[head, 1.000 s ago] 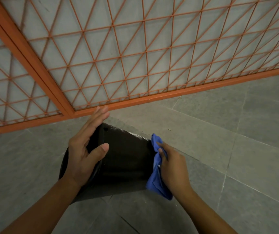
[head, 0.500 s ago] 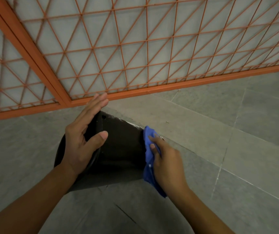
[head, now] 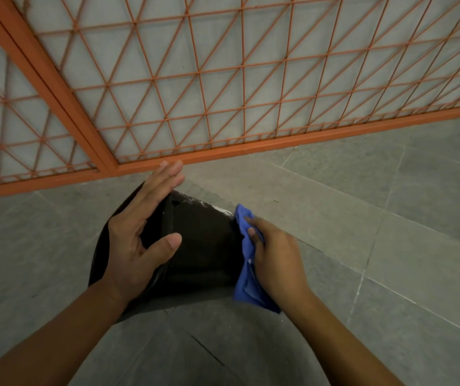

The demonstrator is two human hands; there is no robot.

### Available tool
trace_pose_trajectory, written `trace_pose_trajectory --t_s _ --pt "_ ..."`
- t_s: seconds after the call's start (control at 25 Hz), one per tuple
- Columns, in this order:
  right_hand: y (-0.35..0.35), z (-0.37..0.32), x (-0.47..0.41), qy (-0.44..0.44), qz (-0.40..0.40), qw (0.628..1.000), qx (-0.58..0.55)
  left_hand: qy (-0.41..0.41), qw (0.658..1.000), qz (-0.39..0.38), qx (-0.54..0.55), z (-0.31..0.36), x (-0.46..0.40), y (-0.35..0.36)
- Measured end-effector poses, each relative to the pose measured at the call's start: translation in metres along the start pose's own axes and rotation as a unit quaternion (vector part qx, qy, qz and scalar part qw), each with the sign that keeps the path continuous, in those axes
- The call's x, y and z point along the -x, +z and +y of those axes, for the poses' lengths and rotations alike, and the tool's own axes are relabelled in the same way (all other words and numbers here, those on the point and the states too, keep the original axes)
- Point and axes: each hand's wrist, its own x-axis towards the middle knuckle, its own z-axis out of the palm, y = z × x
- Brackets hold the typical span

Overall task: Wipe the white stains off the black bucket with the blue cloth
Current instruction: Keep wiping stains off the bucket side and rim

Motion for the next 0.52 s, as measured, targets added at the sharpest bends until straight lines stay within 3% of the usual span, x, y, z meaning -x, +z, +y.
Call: trace_pose_trajectory --t_s 0.2,0.4,0.52 --pt "-0.002 0.031 -0.018 0.117 -0.011 0.993 0.02 0.001 1.0 -0.011 0.019 0.001 -0.001 -0.002" --pt "-0.001 0.004 0.017 0.011 0.028 1.0 0.0 -0.005 1.0 0.001 0.018 -0.005 -0.002 -0.008" --pt "0.006 0.018 -0.014 0.037 -0.006 0.999 0.013 -0.022 1.0 0.015 0.016 -0.01 -0.001 -0.011"
